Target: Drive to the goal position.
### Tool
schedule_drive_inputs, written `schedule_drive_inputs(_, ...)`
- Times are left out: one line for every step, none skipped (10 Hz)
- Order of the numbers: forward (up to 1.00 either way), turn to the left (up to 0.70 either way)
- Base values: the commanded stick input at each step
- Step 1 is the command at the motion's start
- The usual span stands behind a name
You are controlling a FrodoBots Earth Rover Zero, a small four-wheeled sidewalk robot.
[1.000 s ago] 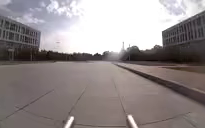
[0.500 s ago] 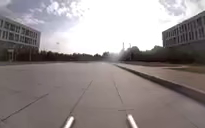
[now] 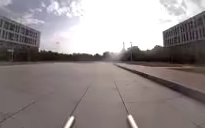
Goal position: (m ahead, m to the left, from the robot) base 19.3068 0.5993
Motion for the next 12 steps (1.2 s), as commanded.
schedule_drive_inputs(1.00,0.00)
schedule_drive_inputs(1.00,0.00)
schedule_drive_inputs(1.00,0.00)
schedule_drive_inputs(1.00,0.00)
schedule_drive_inputs(1.00,0.00)
schedule_drive_inputs(1.00,0.00)
schedule_drive_inputs(1.00,0.00)
schedule_drive_inputs(1.00,0.00)
schedule_drive_inputs(1.00,0.00)
schedule_drive_inputs(1.00,0.00)
schedule_drive_inputs(1.00,0.00)
schedule_drive_inputs(1.00,0.00)
